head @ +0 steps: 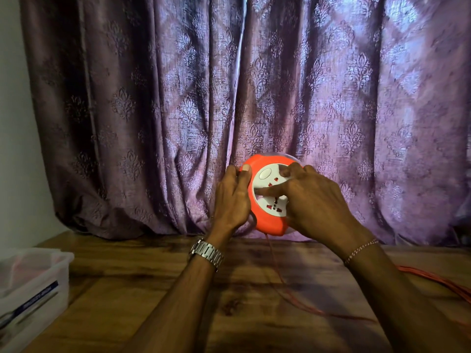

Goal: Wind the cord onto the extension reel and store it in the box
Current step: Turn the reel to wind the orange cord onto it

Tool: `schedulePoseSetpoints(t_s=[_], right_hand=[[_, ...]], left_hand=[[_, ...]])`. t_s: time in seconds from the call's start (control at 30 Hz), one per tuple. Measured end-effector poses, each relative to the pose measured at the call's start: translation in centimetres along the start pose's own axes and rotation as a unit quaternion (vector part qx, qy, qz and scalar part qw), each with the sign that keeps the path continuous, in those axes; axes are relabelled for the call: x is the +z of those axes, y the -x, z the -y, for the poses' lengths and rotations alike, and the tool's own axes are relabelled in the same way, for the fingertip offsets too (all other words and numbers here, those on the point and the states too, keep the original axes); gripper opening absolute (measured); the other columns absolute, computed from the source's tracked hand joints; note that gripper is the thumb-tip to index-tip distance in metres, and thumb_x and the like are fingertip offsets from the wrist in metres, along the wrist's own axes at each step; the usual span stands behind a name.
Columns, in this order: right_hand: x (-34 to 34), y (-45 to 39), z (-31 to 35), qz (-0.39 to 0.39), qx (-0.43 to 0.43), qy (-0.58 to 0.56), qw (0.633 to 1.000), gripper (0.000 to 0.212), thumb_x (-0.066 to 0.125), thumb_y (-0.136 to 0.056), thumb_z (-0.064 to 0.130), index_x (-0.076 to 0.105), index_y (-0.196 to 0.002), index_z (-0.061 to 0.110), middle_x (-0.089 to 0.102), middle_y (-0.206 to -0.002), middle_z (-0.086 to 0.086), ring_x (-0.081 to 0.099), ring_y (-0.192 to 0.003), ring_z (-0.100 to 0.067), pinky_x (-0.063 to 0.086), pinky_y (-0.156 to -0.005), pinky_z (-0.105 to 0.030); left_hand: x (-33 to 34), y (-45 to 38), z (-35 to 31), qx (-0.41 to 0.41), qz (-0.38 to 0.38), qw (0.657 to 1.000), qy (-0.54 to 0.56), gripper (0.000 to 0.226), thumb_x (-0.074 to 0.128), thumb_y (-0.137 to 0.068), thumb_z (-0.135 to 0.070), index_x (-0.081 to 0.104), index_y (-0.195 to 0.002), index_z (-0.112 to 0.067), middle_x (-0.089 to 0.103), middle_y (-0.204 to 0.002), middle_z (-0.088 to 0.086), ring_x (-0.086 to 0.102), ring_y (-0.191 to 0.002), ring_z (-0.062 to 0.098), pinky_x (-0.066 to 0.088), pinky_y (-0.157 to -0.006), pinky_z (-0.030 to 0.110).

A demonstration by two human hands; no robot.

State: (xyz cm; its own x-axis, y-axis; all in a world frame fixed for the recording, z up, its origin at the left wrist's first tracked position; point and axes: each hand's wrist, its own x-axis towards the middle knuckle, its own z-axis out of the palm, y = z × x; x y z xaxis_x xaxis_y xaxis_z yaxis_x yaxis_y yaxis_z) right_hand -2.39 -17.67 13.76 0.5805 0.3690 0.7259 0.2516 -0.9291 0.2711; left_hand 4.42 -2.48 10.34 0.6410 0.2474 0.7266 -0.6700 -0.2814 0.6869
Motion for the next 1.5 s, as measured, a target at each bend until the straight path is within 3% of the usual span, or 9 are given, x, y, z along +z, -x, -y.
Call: schedulePoseSetpoints(t_s=[0.17, 0.33, 0.43, 0.63, 0.77, 1.0, 1.17, 1.37, 1.5], right_hand=[[0.4, 0.2, -0.1, -0.021, 0.044, -0.032, 0.998, 0.059, 0.062, -0.069, 0.048, 0.047, -0.125, 0.061, 0.06, -0.11, -0.003, 0.061, -0.097, -0.029, 0.049, -0.07, -0.037], [1.0, -0.3, -0.3, -0.059, 0.116, -0.053, 0.99, 0.073, 0.038, -0.062, 0.086, 0.042, -0.13, 0.058, 0.072, -0.089, 0.005, 0.065, -0.09, -0.027, 0.047, -0.068, -0.034], [0.8, -0.4, -0.3, -0.066, 0.091, -0.015, 0.994, 0.072, 0.038, -0.065, 0.086, 0.047, -0.128, 0.054, 0.071, -0.089, 0.003, 0.064, -0.087, -0.027, 0.043, -0.062, -0.032], [-0.5, -0.3, -1.2, -0.088, 0.018, -0.045, 0.995, 0.023, 0.065, -0.082, 0.038, 0.068, -0.105, 0.038, 0.066, -0.096, 0.001, 0.056, -0.093, -0.026, 0.047, -0.058, -0.034], [-0.4, -0.4, -1.6, 0.0, -0.077, -0.093, 0.993, 0.052, 0.066, -0.071, 0.002, 0.069, -0.101, 0.044, 0.051, -0.136, 0.008, 0.041, -0.114, -0.017, 0.035, -0.062, -0.027], [-0.2, -0.4, -1.0, 0.037, -0.082, -0.032, 0.995, 0.06, 0.081, -0.062, 0.024, 0.062, -0.109, 0.057, 0.045, -0.139, 0.007, 0.045, -0.113, -0.022, 0.041, -0.07, -0.03], [0.8, -0.1, -1.2, -0.002, -0.023, -0.021, 1.0, 0.062, 0.066, -0.072, 0.038, 0.046, -0.126, 0.062, 0.05, -0.122, -0.002, 0.054, -0.11, -0.024, 0.048, -0.07, -0.034], [0.4, -0.1, -1.4, -0.038, 0.047, -0.047, 0.997, 0.069, 0.056, -0.061, 0.078, 0.045, -0.127, 0.059, 0.067, -0.101, 0.001, 0.064, -0.092, -0.026, 0.046, -0.067, -0.034], [0.0, -0.3, -1.7, -0.052, 0.017, -0.053, 0.997, 0.061, 0.05, -0.071, 0.076, 0.053, -0.126, 0.05, 0.066, -0.093, 0.003, 0.058, -0.094, -0.024, 0.036, -0.06, -0.031]], left_hand=[[0.2, -0.1, 0.4, -0.003, 0.003, 1.0, -0.016, 0.053, 0.041, -0.095, -0.062, 0.053, -0.089, -0.01, 0.062, -0.078, 0.003, 0.055, -0.068, -0.005, 0.049, -0.084, 0.053], [0.1, -0.5, 0.6, -0.016, -0.004, 1.0, -0.005, 0.054, 0.04, -0.091, -0.07, 0.052, -0.086, -0.017, 0.06, -0.079, -0.001, 0.061, -0.079, 0.011, 0.049, -0.085, 0.049], [0.1, -0.4, 0.4, -0.022, -0.01, 1.0, 0.002, 0.046, 0.041, -0.089, -0.071, 0.055, -0.083, -0.028, 0.056, -0.076, -0.012, 0.058, -0.074, -0.015, 0.039, -0.079, 0.035], [-0.1, -0.2, 0.3, -0.025, -0.005, 0.999, 0.028, 0.063, 0.041, -0.084, -0.075, 0.055, -0.091, -0.013, 0.066, -0.083, 0.014, 0.065, -0.087, 0.041, 0.053, -0.085, 0.062], [-0.3, -0.2, 0.2, -0.018, 0.001, 0.999, 0.043, 0.059, 0.043, -0.086, -0.071, 0.054, -0.09, -0.013, 0.062, -0.08, 0.007, 0.062, -0.085, 0.043, 0.051, -0.086, 0.066], [0.0, -0.4, 0.3, -0.009, -0.009, 0.999, 0.039, 0.038, 0.046, -0.097, -0.053, 0.046, -0.078, -0.02, 0.059, -0.065, -0.014, 0.049, -0.06, 0.003, 0.042, -0.069, 0.04], [-0.1, 0.0, 0.2, 0.016, -0.003, 1.0, 0.002, 0.043, 0.041, -0.098, -0.054, 0.05, -0.086, -0.014, 0.059, -0.079, 0.002, 0.059, -0.082, 0.032, 0.051, -0.081, 0.054], [0.2, 0.2, 0.2, 0.023, -0.006, 0.999, -0.028, 0.043, 0.04, -0.099, -0.056, 0.046, -0.082, -0.017, 0.055, -0.071, 0.002, 0.05, -0.068, 0.02, 0.047, -0.079, 0.056], [-0.1, 0.0, 0.0, 0.02, -0.014, 1.0, -0.002, 0.051, 0.04, -0.097, -0.059, 0.052, -0.089, -0.01, 0.059, -0.077, 0.005, 0.055, -0.078, 0.032, 0.049, -0.085, 0.059]])
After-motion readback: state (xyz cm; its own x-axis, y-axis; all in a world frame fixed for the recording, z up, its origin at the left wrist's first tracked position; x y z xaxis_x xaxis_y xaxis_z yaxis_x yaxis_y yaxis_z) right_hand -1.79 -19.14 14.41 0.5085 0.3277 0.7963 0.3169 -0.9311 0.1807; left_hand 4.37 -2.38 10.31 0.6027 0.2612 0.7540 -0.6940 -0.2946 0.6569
